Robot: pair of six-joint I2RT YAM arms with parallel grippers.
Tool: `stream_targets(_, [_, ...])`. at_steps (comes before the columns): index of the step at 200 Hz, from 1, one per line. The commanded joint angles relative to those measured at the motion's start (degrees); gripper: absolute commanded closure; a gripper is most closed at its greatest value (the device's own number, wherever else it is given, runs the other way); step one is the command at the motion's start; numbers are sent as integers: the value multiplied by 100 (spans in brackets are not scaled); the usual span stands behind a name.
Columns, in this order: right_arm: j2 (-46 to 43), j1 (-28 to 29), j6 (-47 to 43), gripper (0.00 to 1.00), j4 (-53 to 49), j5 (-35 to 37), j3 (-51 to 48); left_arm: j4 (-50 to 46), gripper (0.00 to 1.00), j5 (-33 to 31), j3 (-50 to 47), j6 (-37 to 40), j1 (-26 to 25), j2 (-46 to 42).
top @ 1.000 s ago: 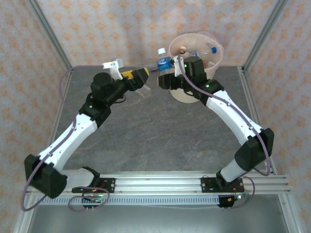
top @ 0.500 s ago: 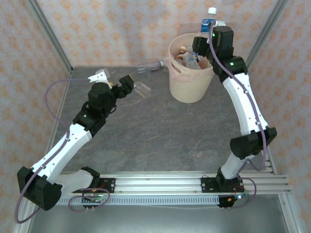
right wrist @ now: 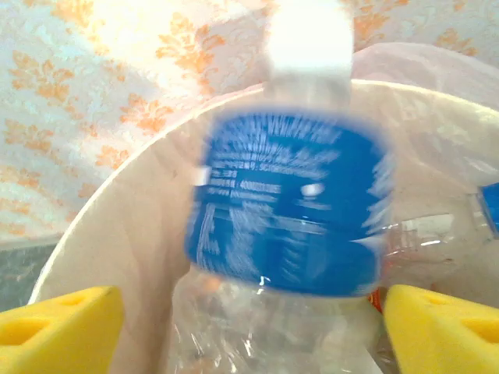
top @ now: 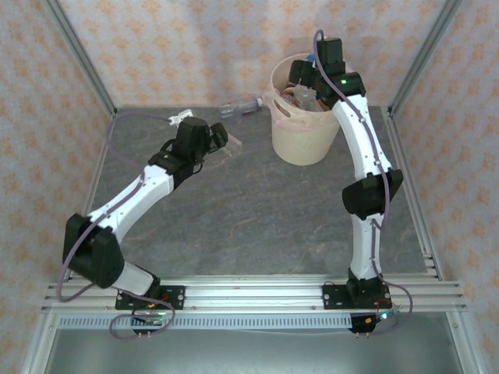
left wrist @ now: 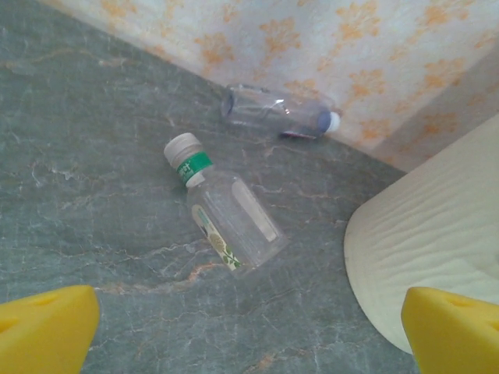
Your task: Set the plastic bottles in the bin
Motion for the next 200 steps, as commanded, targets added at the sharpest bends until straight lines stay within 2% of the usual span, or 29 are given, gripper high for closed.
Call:
stream_targets(1, [-206, -15, 317, 7, 161, -242, 256, -523, 0, 53, 580, -345, 97, 545])
stream_targets(21, [-527, -8, 137, 0, 388, -477, -54, -609, 0, 77, 930, -468, 104, 1093])
stream_targets(43, [-1121, -8, -9, 1, 724, -607, -769, -757, 0, 24, 1399, -621, 112, 1712])
stream_targets(78, [-2334, -10, -12, 1, 1632, -689, -2496, -1251, 0, -7, 2324, -846, 207, 2800])
stream_targets(126, [-3771, -8, 93, 1, 2711, -1006, -4580, -1724, 0, -172, 3262, -1012, 427, 3784])
stream_targets(154, [-4174, 0, 204, 1, 2913, -1199, -5110, -1839, 2, -13, 3780, -1080, 490, 4304])
stream_targets(200, [-4302, 0, 282, 1, 2882, -1408, -5281, -2169, 7, 280, 4900, -937, 496, 5224])
